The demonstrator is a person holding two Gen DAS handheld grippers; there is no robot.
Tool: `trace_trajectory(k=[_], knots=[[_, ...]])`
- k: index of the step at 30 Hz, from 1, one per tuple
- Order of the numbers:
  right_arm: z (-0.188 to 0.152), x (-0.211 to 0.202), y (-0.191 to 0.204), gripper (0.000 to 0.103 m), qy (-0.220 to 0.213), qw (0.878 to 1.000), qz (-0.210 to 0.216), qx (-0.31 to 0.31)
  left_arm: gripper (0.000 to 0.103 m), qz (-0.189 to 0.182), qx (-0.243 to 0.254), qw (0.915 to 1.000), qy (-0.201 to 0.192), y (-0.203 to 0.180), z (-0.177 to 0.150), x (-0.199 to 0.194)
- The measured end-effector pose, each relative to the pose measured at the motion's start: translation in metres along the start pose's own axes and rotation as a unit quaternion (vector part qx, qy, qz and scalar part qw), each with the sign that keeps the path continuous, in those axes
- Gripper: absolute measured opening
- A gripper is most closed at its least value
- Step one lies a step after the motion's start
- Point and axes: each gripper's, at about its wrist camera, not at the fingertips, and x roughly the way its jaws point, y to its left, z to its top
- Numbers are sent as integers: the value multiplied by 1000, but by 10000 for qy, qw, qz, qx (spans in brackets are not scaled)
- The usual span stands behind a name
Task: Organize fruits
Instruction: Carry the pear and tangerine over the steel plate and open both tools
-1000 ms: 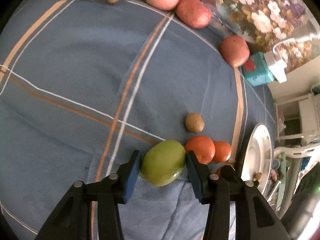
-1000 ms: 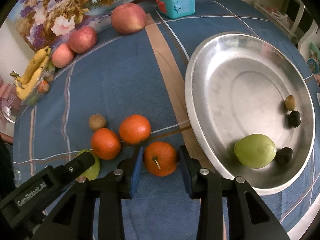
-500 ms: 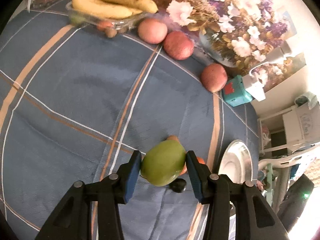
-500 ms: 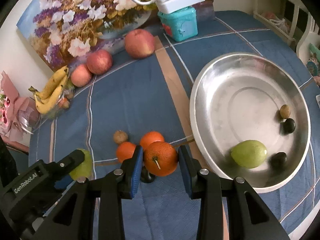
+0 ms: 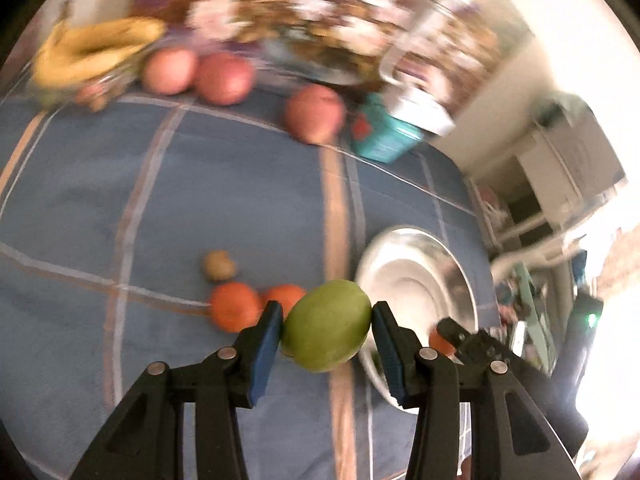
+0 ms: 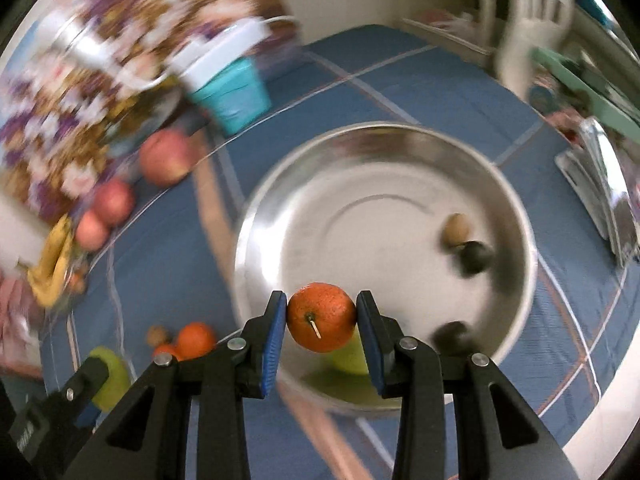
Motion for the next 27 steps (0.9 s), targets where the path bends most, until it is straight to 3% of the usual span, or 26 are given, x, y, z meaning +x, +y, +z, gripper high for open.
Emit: trace_trajectory(k=[4, 14, 17, 21, 24, 27], knots=[[11, -5, -25, 38, -132, 9993, -133, 309, 49, -73, 552, 9984, 78, -32, -8, 25], [17, 4, -50, 38, -6, 9981, -222, 576, 51, -118, 907, 9957, 174, -58, -10, 57], [19, 7, -47, 38, 56, 9986, -251, 470, 61, -160, 902, 9957, 147, -58, -10, 56], [19, 8, -41, 52, 38, 9991, -273, 320, 61, -94, 848, 9962, 165, -54, -11, 52], [16, 5, -39, 52, 25, 9994, -203, 283, 68, 99, 704, 9972, 230, -45, -9, 47], [15, 2, -35, 52, 5, 9996, -197, 212, 80, 623, 495, 9963, 325, -29, -6, 44]])
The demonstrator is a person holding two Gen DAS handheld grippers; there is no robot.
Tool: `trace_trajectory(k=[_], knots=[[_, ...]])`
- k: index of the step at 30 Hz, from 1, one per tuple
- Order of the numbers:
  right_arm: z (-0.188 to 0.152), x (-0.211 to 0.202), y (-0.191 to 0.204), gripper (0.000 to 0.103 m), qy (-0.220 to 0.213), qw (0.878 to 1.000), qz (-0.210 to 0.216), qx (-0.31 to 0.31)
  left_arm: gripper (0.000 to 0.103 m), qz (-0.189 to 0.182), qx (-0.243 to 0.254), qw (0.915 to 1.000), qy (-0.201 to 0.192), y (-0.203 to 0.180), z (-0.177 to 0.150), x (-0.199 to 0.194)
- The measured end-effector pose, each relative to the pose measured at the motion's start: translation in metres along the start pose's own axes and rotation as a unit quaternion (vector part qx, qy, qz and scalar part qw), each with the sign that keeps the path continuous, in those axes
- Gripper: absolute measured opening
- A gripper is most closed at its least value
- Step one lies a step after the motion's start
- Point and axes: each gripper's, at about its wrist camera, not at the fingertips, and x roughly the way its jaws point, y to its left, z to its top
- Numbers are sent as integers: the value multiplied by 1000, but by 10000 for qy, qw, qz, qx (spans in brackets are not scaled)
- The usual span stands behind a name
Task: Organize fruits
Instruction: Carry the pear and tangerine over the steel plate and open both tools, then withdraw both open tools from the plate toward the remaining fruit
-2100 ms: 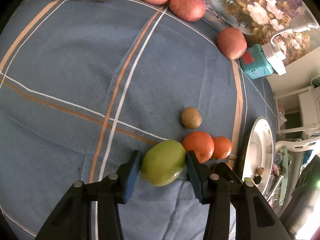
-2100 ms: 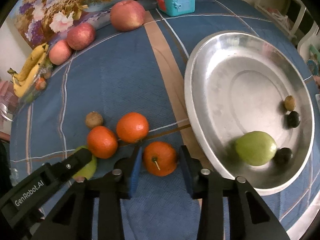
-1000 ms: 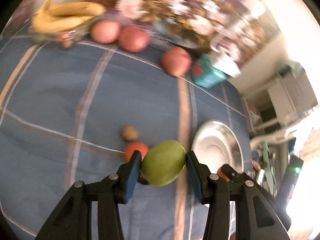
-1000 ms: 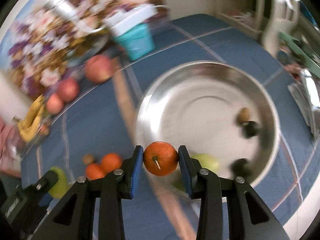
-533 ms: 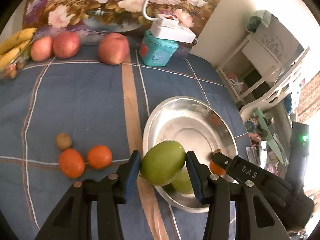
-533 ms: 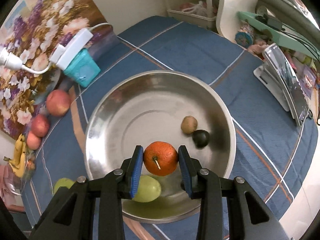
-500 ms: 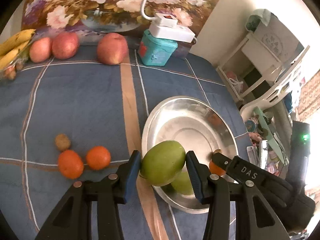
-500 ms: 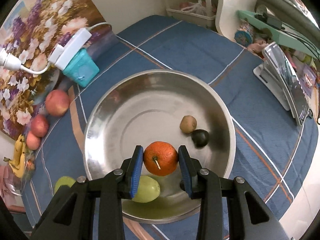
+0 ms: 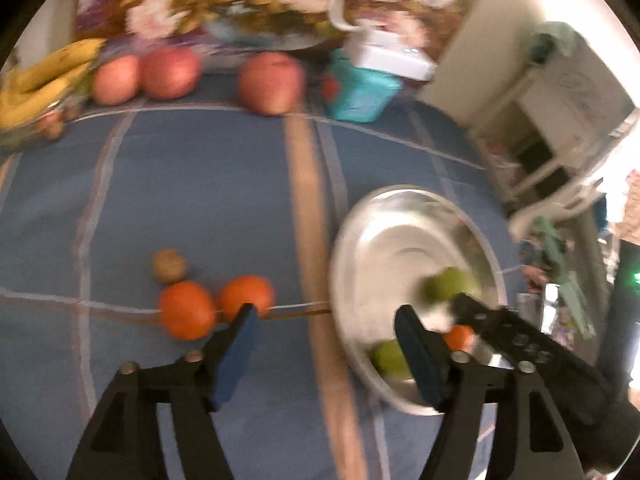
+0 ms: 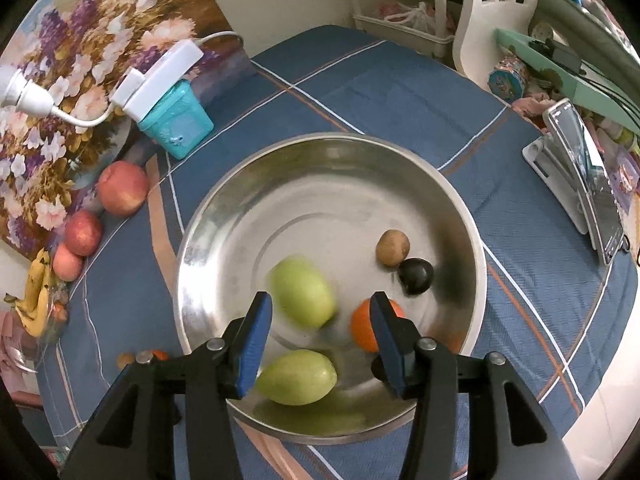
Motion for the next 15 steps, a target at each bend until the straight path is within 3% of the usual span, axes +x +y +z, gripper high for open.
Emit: trace_trajectory(k=[2, 6, 8, 15], knots=[[-1, -2, 3, 53, 1, 10000, 10, -64, 85, 418, -206, 9988, 171, 16, 0, 0], [-5, -1, 17, 54, 78, 9994, 26, -328, 94, 820, -586, 9945, 301, 47, -4, -6], [-8, 0, 26, 55, 131, 9988, 9, -480, 102, 820, -767, 9933, 282, 59, -5, -11], [-26, -2, 61, 55, 101, 9925, -158, -1208, 102, 641, -1367, 9884, 175, 95, -15, -33]])
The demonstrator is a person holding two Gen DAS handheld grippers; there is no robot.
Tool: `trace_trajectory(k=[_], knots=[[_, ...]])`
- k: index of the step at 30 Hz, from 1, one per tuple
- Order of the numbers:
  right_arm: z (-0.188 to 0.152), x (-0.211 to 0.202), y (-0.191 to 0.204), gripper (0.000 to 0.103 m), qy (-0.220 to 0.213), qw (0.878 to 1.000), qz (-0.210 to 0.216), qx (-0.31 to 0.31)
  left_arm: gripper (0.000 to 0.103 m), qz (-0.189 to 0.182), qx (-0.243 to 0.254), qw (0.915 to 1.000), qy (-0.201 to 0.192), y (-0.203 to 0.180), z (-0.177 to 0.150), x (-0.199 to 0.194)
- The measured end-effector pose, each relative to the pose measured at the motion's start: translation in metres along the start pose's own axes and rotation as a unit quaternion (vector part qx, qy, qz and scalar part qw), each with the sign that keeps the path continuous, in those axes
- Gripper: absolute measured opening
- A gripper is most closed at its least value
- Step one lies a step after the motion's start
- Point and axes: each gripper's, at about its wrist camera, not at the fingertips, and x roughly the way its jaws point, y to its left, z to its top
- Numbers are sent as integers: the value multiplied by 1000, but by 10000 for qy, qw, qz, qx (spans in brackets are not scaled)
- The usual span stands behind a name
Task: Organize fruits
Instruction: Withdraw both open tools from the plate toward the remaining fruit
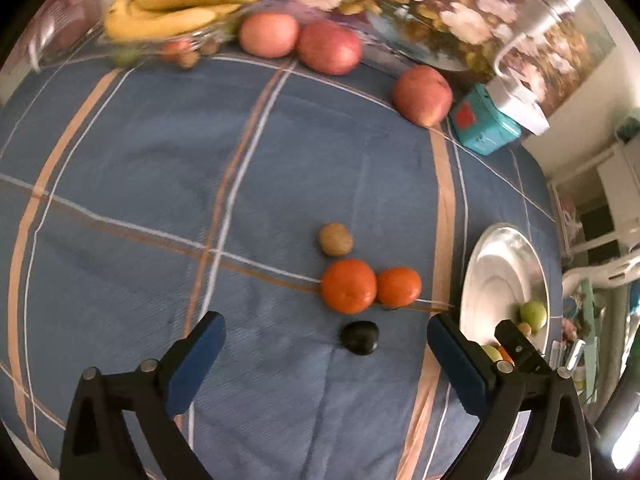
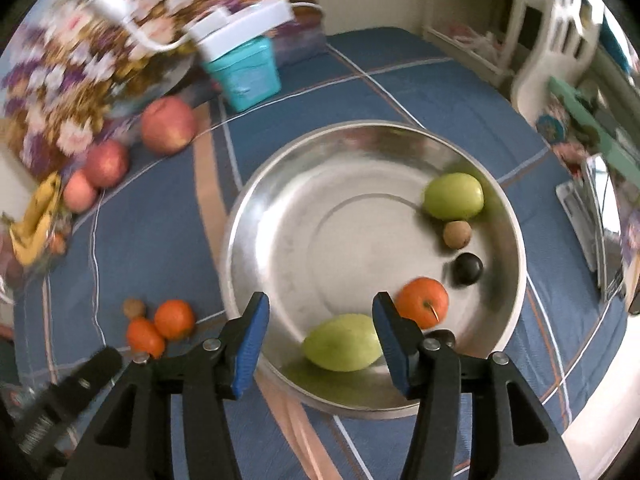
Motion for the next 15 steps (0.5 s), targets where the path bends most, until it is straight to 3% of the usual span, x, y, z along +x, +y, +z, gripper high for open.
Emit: trace_trajectory(k=[5, 8, 12, 15], knots=[[-7, -1, 28, 56, -46, 9986, -103, -522, 102, -96, -334, 9994, 74, 21, -3, -4], [-13, -2, 44, 73, -112, 9958, -53, -909, 102, -146, -484, 9987, 49, 31, -3, -8], [-20, -7, 65, 75, -287, 9908, -153, -1311, 102, -252, -645, 9976, 29, 42, -2, -15], [-21, -6, 74, 92, -206, 9901, -96, -1384, 102, -243, -726, 9971, -2, 45, -1, -15]])
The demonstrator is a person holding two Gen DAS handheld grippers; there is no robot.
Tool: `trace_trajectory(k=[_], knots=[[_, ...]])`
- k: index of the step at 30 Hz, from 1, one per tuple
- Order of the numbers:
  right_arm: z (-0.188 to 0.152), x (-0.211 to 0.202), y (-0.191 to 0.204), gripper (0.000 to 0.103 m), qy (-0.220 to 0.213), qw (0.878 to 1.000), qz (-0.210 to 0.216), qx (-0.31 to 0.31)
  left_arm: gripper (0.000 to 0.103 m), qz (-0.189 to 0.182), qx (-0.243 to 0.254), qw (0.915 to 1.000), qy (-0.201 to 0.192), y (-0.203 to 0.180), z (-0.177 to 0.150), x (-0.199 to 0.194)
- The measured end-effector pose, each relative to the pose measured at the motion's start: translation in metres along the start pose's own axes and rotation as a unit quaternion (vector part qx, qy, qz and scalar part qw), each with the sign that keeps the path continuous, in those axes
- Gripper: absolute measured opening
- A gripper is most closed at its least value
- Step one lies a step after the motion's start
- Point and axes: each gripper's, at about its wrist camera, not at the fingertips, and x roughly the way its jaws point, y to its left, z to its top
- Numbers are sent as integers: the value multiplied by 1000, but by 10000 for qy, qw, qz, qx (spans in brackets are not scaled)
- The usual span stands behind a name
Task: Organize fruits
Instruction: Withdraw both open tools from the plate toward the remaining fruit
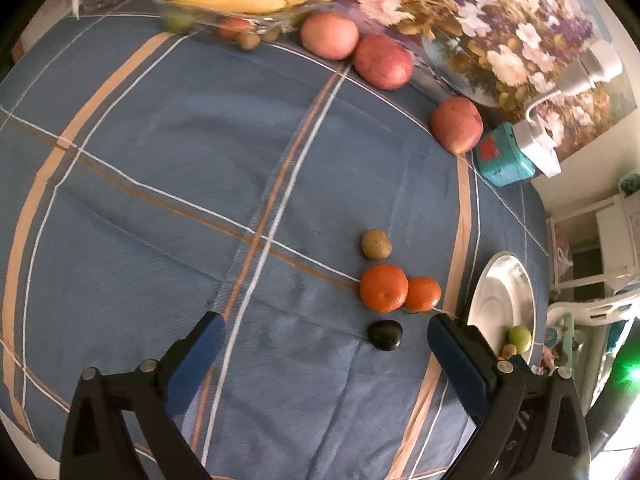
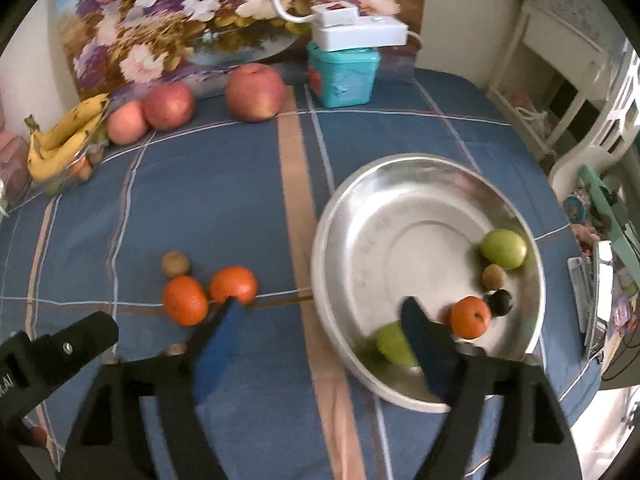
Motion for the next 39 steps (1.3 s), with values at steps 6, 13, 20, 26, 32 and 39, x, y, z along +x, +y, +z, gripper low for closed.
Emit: trace_trajectory(k=[6, 13, 20, 26, 32, 39], knots=[[-1, 0, 17, 92, 21, 9999, -55, -154, 102, -31, -165, 9999, 18, 14, 3, -4], [-3, -3, 40, 92, 8, 9994, 55, -340, 103, 32, -373, 9993, -87, 32, 5, -10], [-10, -3, 68, 92, 93, 9980, 423, -466, 103, 194, -589, 9978, -227, 50, 8, -16], [-14, 6, 77, 92, 247, 9966, 619, -476, 103, 280, -575, 9975, -294, 55, 14, -14], [-15, 23, 76, 92, 497, 9958, 671, -363, 103, 599, -404, 9974, -2, 55, 16, 6], [-23, 52, 78, 92, 947, 9929, 612, -367, 103, 1009, -230, 9942, 292, 56, 16, 33]])
